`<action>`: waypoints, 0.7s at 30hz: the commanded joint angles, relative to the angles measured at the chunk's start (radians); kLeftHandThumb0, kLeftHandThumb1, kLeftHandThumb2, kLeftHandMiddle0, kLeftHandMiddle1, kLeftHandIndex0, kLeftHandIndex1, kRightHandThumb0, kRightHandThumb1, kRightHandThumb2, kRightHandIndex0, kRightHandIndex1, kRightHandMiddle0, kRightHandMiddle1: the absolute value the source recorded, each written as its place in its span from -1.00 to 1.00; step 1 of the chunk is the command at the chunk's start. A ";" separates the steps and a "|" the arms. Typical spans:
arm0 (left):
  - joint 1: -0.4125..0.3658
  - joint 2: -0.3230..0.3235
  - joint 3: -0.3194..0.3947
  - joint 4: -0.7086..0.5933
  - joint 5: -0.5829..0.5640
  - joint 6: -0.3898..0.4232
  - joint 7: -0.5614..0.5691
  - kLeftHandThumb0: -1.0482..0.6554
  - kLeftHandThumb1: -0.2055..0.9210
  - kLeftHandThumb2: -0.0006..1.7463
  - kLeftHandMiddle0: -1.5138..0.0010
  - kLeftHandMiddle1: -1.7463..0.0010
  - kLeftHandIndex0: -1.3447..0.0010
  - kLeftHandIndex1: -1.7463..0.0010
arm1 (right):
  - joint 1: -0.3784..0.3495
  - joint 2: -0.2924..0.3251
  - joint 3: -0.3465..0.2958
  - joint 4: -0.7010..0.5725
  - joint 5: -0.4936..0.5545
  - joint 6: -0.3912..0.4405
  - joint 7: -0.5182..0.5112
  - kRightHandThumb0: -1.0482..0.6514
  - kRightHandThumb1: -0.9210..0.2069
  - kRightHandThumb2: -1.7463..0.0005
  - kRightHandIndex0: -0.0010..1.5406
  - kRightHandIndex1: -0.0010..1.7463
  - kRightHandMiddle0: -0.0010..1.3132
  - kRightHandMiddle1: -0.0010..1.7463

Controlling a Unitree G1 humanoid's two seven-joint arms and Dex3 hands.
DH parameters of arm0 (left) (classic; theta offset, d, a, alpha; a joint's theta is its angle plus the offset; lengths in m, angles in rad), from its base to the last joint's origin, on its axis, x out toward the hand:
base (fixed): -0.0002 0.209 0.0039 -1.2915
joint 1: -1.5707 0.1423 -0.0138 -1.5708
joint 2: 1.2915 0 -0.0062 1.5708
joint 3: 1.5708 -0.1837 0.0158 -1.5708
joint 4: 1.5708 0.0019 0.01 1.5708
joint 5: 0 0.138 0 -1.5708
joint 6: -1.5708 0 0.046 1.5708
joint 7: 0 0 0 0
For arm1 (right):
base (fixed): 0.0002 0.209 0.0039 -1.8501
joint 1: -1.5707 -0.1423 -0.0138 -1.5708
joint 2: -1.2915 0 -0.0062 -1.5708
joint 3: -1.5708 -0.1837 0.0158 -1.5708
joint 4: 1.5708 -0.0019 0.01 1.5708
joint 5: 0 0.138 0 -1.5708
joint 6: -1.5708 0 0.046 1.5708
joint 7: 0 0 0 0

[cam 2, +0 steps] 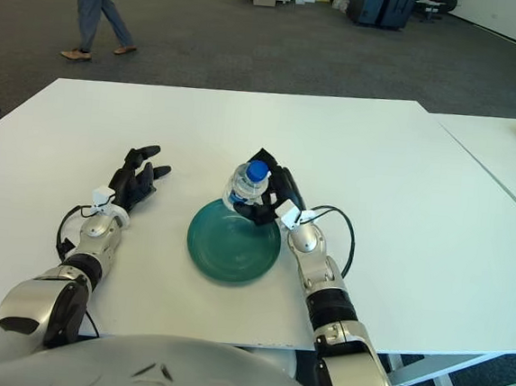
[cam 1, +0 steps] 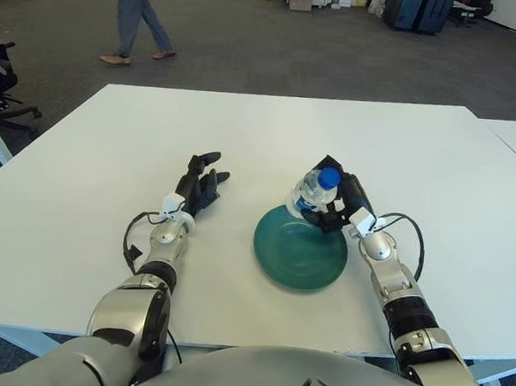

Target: Put the bottle into the plate.

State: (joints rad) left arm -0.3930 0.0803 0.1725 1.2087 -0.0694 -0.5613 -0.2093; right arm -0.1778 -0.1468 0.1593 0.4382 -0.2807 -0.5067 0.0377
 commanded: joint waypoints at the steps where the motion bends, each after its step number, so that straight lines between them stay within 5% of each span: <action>1: 0.025 -0.005 -0.009 0.031 0.012 0.046 -0.003 -0.65 1.00 -0.04 0.46 0.17 0.87 -0.26 | -0.010 -0.009 -0.003 -0.034 0.028 0.006 0.020 0.13 0.16 -0.51 0.67 1.00 0.53 1.00; 21: 0.017 0.000 -0.014 0.033 0.018 0.053 0.006 -0.66 1.00 -0.04 0.47 0.16 0.88 -0.26 | 0.003 -0.028 0.006 -0.077 0.009 0.049 0.077 0.11 0.18 -0.51 0.67 1.00 0.53 1.00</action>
State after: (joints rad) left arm -0.3948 0.0829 0.1680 1.2101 -0.0682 -0.5584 -0.2091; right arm -0.1551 -0.1669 0.1626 0.3858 -0.2807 -0.4706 0.1081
